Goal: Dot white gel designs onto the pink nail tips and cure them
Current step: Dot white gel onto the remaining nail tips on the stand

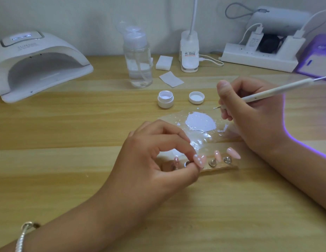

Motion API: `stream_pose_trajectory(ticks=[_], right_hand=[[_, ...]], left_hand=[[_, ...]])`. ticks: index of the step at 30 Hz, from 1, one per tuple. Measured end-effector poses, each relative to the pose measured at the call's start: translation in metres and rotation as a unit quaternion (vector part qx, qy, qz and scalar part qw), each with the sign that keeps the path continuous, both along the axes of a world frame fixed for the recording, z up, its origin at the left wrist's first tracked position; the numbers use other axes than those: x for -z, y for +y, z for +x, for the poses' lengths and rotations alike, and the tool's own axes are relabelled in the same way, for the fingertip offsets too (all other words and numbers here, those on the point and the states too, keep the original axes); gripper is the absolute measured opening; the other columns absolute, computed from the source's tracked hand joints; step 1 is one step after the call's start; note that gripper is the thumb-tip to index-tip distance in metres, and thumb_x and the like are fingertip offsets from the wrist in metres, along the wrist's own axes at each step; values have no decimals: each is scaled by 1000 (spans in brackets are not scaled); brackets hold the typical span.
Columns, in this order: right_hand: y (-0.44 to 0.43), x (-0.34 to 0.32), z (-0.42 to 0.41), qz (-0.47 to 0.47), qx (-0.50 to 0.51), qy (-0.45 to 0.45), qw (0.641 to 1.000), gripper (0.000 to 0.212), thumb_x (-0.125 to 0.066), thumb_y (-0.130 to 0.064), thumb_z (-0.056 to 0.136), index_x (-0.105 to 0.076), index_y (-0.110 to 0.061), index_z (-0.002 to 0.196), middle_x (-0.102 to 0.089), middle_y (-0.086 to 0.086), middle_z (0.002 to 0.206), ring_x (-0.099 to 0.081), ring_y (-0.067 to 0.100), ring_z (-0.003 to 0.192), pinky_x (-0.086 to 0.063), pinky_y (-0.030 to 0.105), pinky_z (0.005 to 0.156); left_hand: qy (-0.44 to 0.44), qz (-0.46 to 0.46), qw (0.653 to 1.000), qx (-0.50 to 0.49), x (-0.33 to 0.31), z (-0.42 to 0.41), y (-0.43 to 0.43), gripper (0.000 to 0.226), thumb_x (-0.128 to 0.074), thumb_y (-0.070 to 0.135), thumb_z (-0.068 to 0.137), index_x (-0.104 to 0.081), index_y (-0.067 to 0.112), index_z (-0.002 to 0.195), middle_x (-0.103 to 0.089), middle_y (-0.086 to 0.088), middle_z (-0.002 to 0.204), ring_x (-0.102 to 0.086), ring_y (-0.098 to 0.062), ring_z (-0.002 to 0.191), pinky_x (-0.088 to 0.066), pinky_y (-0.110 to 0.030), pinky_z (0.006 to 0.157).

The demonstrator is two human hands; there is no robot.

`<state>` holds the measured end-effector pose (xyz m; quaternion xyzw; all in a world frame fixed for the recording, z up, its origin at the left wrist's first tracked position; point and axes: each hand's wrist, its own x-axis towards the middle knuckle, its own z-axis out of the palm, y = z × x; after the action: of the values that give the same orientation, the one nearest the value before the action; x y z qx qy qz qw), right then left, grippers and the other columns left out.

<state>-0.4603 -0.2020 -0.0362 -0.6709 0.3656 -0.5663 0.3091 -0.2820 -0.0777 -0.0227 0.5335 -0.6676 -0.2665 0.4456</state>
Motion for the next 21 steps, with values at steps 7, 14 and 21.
stream_pose_trajectory(ticks=[7, 14, 21], right_hand=[[-2, 2, -1, -2, -3, 4, 1000, 40, -64, -22, 96, -55, -5, 61, -52, 2, 49, -49, 16, 44, -40, 29, 49], [-2, 3, -2, -12, -1, 12, 1000, 40, -64, -20, 96, -54, -2, 61, -53, 5, 50, -49, 12, 44, -40, 25, 49], [-3, 1, 1, -16, 14, 9, 1000, 41, -66, -21, 95, -54, -3, 60, -47, 1, 48, -39, 7, 46, -34, 24, 47]], left_hand=[[-59, 4, 998, -6, 8, 1, -6, 22, -67, 52, 69, -70, 37, 86, -61, 17, 96, -58, -11, 100, -46, -43, 87], [-80, 10, 997, -9, 9, 3, -7, 21, -68, 46, 68, -70, 35, 86, -60, 18, 97, -58, -10, 101, -43, -38, 90], [-156, -44, 986, -30, 9, -9, -11, 12, -75, 46, 70, -72, 41, 80, -53, 23, 104, -48, 0, 108, -24, -21, 97]])
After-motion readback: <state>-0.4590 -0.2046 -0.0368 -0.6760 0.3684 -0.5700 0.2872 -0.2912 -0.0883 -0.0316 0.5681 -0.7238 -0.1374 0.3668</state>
